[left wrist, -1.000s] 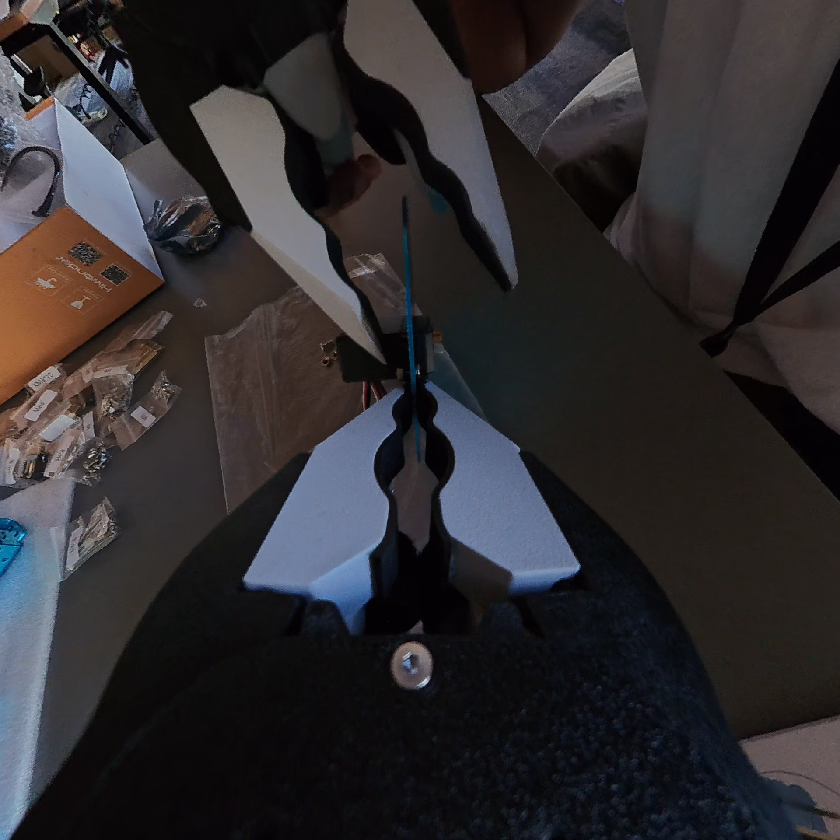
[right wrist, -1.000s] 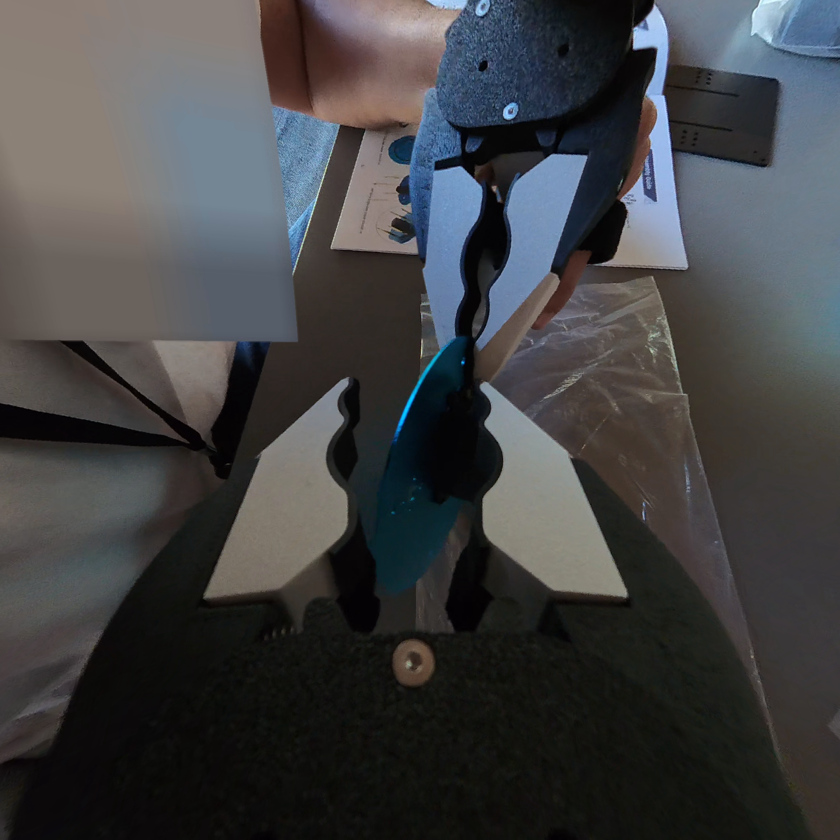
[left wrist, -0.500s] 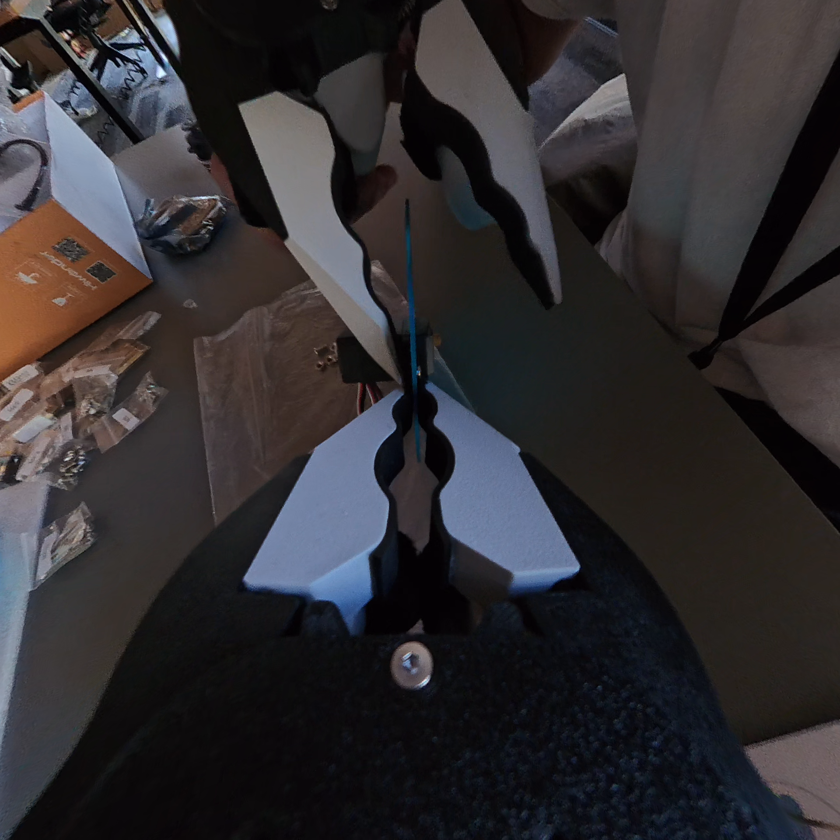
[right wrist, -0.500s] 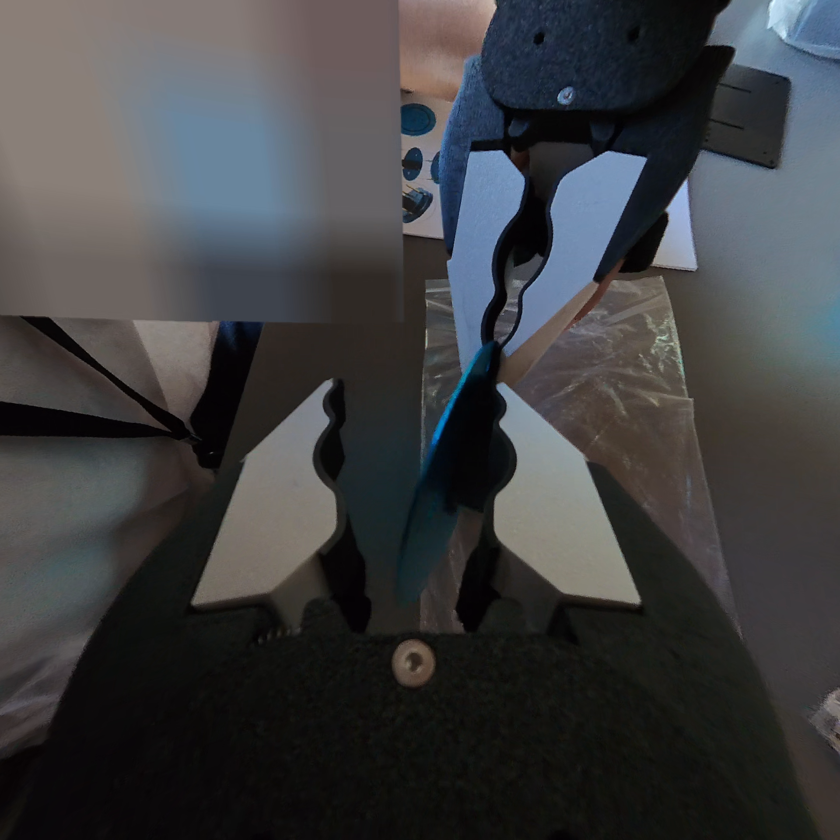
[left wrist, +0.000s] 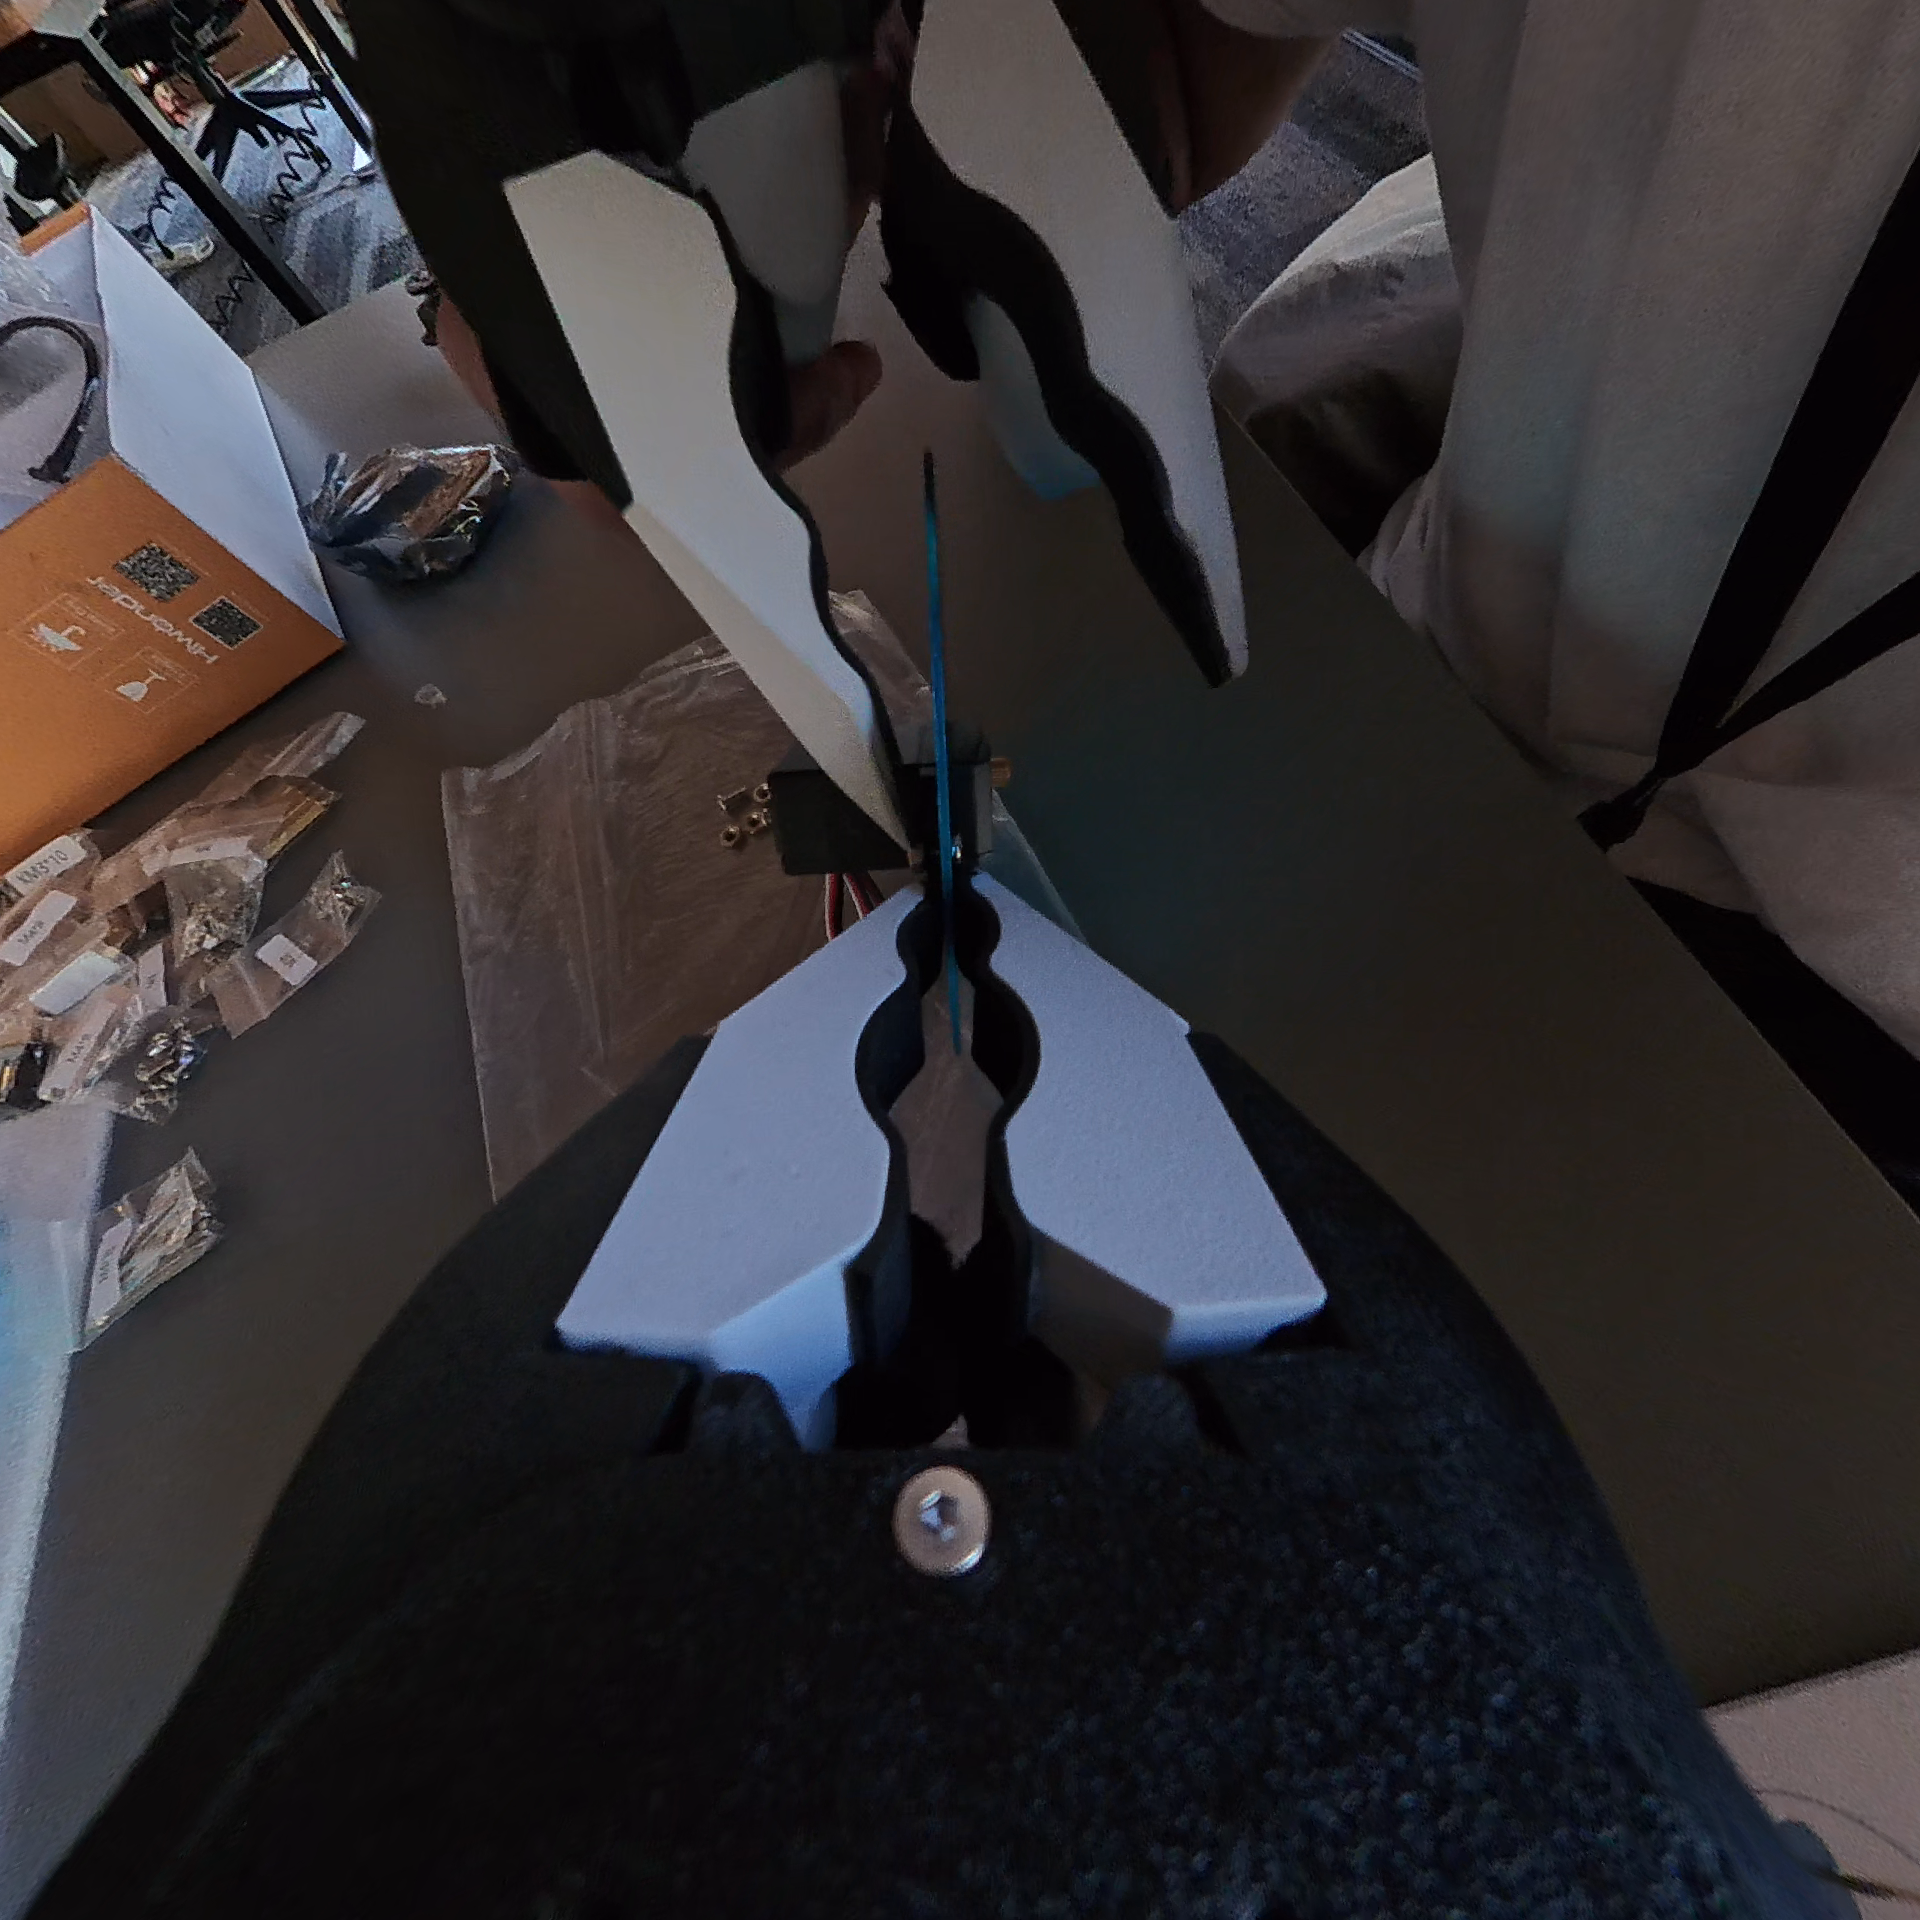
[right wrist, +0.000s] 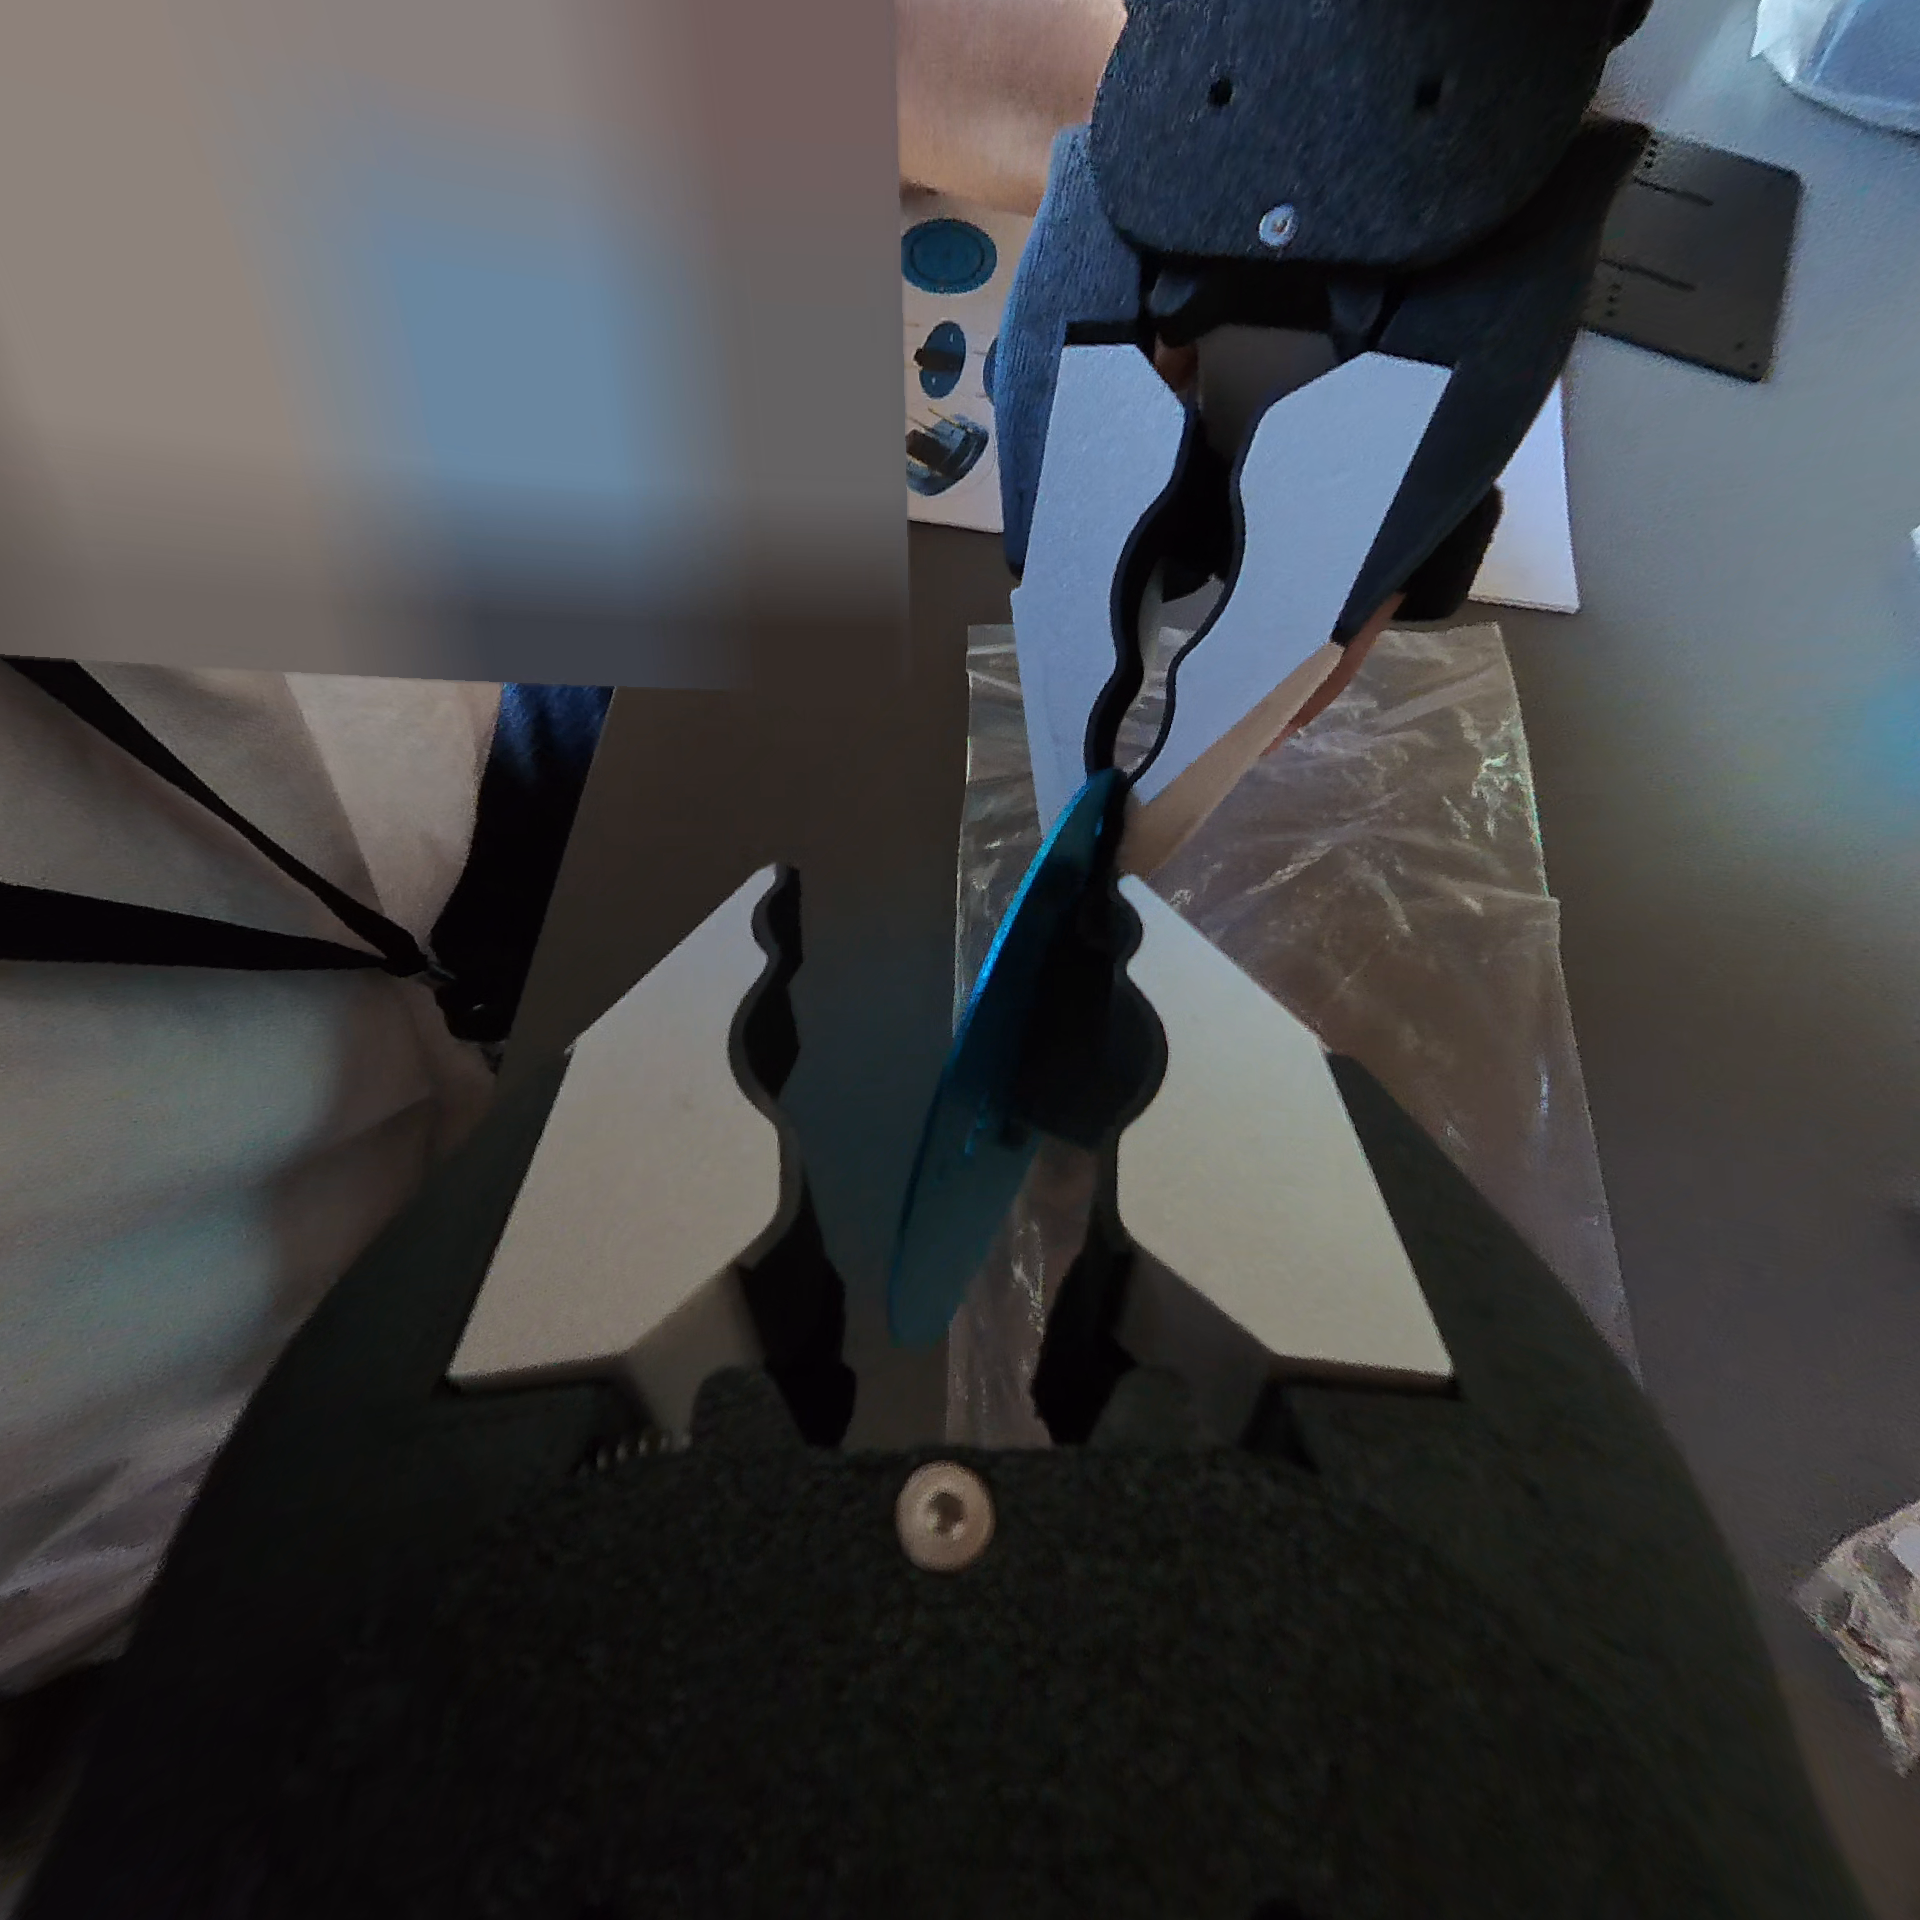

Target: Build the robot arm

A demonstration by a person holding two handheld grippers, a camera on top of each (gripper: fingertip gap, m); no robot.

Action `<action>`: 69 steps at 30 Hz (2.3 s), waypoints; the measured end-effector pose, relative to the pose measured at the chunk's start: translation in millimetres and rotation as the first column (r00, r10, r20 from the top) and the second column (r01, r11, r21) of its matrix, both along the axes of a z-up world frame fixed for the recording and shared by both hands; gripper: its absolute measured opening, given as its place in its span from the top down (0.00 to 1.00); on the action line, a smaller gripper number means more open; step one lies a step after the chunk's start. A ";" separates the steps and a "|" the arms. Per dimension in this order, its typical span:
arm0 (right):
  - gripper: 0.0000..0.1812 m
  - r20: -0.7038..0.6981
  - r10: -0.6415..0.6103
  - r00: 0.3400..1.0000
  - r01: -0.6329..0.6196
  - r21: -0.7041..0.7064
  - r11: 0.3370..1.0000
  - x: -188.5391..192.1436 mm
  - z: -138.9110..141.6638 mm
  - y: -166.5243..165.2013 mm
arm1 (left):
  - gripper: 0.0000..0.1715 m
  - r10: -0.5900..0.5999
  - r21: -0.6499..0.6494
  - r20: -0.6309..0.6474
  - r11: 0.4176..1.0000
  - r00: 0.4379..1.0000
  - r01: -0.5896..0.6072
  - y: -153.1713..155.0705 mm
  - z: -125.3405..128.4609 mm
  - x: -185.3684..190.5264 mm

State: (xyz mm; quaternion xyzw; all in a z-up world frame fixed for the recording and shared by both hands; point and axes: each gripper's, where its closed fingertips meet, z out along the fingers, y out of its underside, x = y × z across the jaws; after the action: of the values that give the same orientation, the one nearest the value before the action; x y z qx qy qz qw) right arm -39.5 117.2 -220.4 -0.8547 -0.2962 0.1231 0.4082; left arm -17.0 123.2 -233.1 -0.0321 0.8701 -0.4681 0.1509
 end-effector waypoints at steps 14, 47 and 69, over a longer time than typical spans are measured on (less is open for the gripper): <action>0.66 0.017 0.007 1.000 -0.007 -0.003 1.000 -3.1 -4.0 1.1 | 0.99 -0.003 -0.002 -0.006 1.000 1.000 0.003 -1.5 0.0 -1.0; 1.00 -0.442 -0.169 0.881 0.124 -0.127 0.984 80.6 16.5 1.3 | 0.99 -0.001 -0.340 -0.463 0.924 0.886 -0.176 25.5 27.7 32.6; 0.95 -0.549 -0.070 0.833 0.149 0.102 0.983 89.1 52.7 5.1 | 0.99 0.349 -0.318 -0.304 0.840 0.887 -0.439 35.1 66.7 26.5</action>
State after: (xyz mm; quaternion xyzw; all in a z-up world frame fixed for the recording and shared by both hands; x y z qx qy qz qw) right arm 49.6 122.3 -167.7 -0.7694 -0.1270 0.3151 0.5410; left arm 9.5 158.4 -166.5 -0.2949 0.7493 -0.5781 0.1317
